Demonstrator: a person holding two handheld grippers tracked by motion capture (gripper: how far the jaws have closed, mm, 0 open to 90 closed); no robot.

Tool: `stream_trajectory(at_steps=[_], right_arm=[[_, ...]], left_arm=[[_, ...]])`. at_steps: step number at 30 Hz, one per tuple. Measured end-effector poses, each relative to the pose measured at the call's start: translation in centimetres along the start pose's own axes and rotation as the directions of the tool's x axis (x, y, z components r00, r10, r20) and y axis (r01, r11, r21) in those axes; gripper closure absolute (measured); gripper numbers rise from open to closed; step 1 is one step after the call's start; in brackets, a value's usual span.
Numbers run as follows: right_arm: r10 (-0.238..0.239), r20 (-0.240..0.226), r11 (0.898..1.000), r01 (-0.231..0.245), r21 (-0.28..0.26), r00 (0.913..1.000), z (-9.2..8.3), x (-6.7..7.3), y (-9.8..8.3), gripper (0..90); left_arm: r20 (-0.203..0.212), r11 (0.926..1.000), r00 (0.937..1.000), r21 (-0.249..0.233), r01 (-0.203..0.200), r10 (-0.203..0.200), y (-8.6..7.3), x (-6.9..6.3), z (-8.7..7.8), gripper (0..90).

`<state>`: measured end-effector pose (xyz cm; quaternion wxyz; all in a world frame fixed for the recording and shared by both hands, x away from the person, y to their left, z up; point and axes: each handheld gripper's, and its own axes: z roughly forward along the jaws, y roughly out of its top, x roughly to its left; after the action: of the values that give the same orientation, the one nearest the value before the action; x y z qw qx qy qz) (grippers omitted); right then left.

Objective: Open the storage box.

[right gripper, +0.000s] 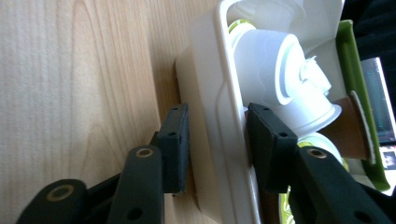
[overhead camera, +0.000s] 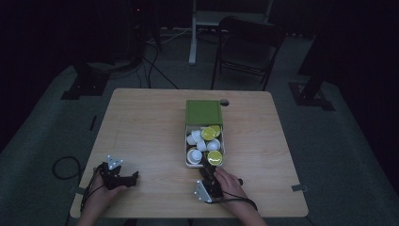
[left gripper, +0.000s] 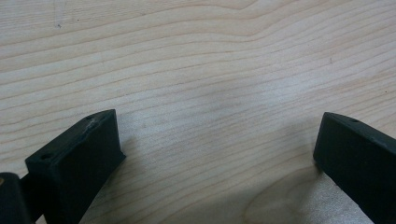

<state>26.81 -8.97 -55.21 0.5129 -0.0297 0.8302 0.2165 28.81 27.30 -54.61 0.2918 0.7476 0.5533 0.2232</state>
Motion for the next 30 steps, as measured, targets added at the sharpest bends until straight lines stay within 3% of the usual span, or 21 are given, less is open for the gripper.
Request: stream_trajectory(at_steps=[7, 11, 14, 18, 24, 30], right_arm=[[0.034, -0.027, 0.999, -0.034, -0.025, 0.9991, -0.5, -0.4, -0.2, 56.9], [0.079, -0.033, 0.995, -0.081, -0.053, 0.9963, -1.0, -0.8, -0.2, 55.8], [0.125, -0.04, 0.989, -0.127, -0.075, 0.9914, -1.3, -1.1, -0.2, 54.2], [0.2, -0.049, 0.973, -0.204, -0.109, 0.9785, -1.5, -1.7, -0.2, 50.1], [0.311, -0.078, 0.934, -0.32, -0.159, 0.9472, -2.0, -2.8, -0.3, 47.5], [0.459, -0.067, 0.862, -0.462, -0.209, 0.8859, -2.6, -4.0, -0.6, 42.1]], left_arm=[[0.0, 1.0, 1.0, 0.0, 0.0, 0.0, 0.0, 0.0, 0.0, 1.1], [0.0, 1.0, 1.0, 0.0, 0.0, 0.0, 0.0, 0.0, 0.0, 1.1], [0.0, 1.0, 1.0, 0.0, 0.0, 0.0, 0.0, 0.0, 0.0, 1.1], [0.0, 1.0, 1.0, 0.0, 0.0, 0.0, 0.0, 0.0, 0.0, 1.1], [0.0, 1.0, 1.0, 0.0, 0.0, 0.0, 0.0, 0.0, 0.0, 1.1], [0.0, 1.0, 1.0, 0.0, 0.0, 0.0, 0.0, 0.0, 0.0, 1.1]])
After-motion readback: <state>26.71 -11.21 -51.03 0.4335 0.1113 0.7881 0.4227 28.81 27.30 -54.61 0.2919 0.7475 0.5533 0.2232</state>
